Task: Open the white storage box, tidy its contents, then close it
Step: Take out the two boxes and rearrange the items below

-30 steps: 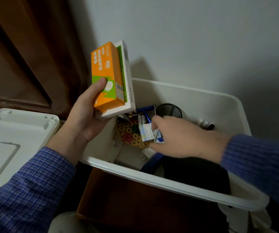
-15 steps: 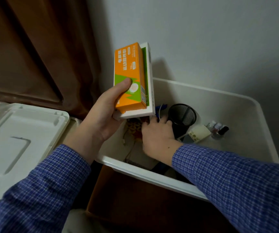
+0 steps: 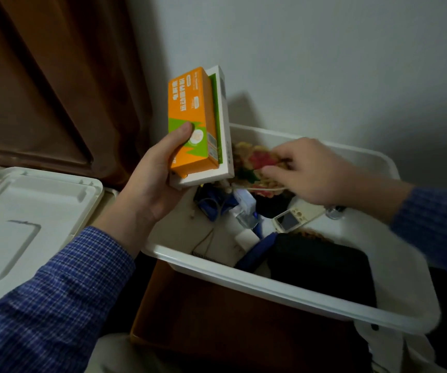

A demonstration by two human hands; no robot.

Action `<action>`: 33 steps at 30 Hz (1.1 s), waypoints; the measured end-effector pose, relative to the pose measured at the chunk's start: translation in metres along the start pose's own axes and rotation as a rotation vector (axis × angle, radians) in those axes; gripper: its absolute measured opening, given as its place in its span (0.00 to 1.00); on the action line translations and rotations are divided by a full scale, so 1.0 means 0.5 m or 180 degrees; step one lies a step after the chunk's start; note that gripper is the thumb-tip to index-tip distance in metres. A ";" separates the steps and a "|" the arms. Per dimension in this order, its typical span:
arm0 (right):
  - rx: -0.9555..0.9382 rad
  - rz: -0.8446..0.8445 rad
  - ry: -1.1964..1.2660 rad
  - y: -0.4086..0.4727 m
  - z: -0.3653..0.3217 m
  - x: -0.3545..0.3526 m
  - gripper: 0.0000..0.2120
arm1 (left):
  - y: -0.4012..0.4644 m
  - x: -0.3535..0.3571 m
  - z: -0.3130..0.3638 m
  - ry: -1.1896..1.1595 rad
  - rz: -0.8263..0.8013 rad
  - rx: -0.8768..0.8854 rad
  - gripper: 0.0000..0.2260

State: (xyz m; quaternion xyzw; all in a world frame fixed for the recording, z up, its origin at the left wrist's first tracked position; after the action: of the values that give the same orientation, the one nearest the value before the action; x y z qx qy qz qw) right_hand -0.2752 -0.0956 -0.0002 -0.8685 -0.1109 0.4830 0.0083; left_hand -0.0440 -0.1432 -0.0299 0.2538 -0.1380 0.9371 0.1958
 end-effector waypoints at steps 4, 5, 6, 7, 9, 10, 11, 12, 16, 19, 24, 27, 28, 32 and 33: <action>0.0100 0.0228 0.0718 -0.040 0.065 -0.027 0.05 | -0.002 0.000 0.005 -0.0099 0.0102 0.0048 0.18; 0.0176 0.0340 0.0855 -0.043 0.074 -0.018 0.06 | -0.002 0.000 0.006 -0.0079 0.0111 0.0036 0.19; 0.0224 0.0438 0.0941 -0.045 0.080 -0.007 0.06 | -0.002 0.000 0.005 -0.0038 0.0109 0.0020 0.20; 0.0224 0.0539 0.1001 -0.048 0.082 0.002 0.07 | -0.002 0.000 0.005 0.0006 0.0101 0.0002 0.21; 0.0114 0.0748 0.0962 -0.056 0.077 0.005 0.07 | -0.002 0.002 0.003 0.0060 0.0075 -0.0029 0.20; 0.0026 0.0842 0.0837 -0.062 0.073 -0.006 0.08 | -0.002 0.002 0.001 0.0080 0.0064 -0.0044 0.19; -0.0049 0.0866 0.0702 -0.067 0.073 -0.022 0.09 | -0.003 0.003 0.000 0.0114 0.0050 -0.0065 0.18; -0.0105 0.0753 0.0626 -0.073 0.076 -0.043 0.09 | -0.003 0.004 -0.001 0.0167 0.0032 -0.0094 0.19; -0.0148 -0.0693 0.0580 -0.101 0.104 -0.115 0.08 | -0.004 0.007 -0.004 0.0334 -0.0034 -0.0213 0.19; -0.0057 -0.1619 -0.0296 -0.108 0.123 -0.079 0.08 | -0.003 0.006 0.000 0.0134 0.0016 -0.0153 0.19; 0.0531 -0.2255 -0.1198 -0.089 0.142 0.011 0.13 | 0.000 0.000 0.005 -0.0022 0.0033 -0.0152 0.22; 0.0761 -0.2255 -0.1570 -0.076 0.146 0.028 0.14 | 0.000 0.003 0.002 0.0033 0.0018 -0.0193 0.21; 0.0809 -0.2241 -0.1730 -0.077 0.150 0.034 0.16 | 0.000 0.003 0.001 0.0029 0.0021 -0.0186 0.21; 0.0697 -0.1899 -0.2721 -0.093 0.138 0.039 0.16 | -0.002 -0.002 0.000 0.0099 0.0085 -0.0187 0.19; 0.0536 -0.1720 -0.2875 -0.094 0.126 0.035 0.14 | -0.002 -0.004 -0.001 0.0122 0.0096 -0.0197 0.19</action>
State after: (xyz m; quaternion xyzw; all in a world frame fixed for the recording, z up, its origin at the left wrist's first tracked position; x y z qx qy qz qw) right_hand -0.3281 -0.0522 -0.0426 -0.5109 -0.2841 0.7967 0.1534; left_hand -0.0421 -0.1425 -0.0311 0.2275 -0.1669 0.9399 0.1921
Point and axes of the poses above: each hand's wrist, its own y-axis towards the middle knuckle, its own x-axis out of the palm, z = x × y, the point moved 1 cm from there along y, towards the middle knuckle, and after that the axes turned 5 degrees about -z, right-handed, at the moved point
